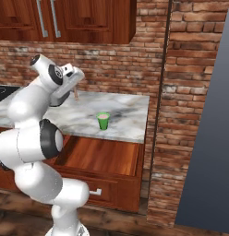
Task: Pick up the straw from the left drawer and put it inside the smoothie cup.
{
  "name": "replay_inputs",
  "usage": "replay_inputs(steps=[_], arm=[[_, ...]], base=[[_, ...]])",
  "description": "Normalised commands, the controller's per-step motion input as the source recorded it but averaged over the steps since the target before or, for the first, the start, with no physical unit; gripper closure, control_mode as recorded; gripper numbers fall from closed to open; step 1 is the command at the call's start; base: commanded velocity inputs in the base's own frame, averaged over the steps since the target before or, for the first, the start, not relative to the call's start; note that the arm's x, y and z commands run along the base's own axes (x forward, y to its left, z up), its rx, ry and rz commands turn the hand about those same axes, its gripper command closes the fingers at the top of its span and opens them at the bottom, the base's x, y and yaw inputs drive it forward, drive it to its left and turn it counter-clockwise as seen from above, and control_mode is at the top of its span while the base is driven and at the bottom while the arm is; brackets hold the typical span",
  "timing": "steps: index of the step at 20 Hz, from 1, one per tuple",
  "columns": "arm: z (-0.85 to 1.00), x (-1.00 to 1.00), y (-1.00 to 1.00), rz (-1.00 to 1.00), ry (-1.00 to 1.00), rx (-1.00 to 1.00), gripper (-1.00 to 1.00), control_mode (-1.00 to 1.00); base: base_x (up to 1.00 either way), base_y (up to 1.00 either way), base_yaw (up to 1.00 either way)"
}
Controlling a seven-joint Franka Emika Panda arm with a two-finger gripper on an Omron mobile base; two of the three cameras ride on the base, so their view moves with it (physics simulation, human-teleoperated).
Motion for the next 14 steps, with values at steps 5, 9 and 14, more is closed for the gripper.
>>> replay_inputs(steps=[5,9,14], arm=[[0.00,-0.03,-0.05,0.24,0.02,-0.35,1.00,-1.00],[0.00,-0.10,-0.14,0.45,0.04,-0.39,1.00,-1.00],[0.00,-0.12,-0.35,0.52,0.10,-0.38,1.00,-1.00]], base=[[0.00,0.00,0.00],[0.00,0.00,0.00],[0.00,0.00,0.00]])
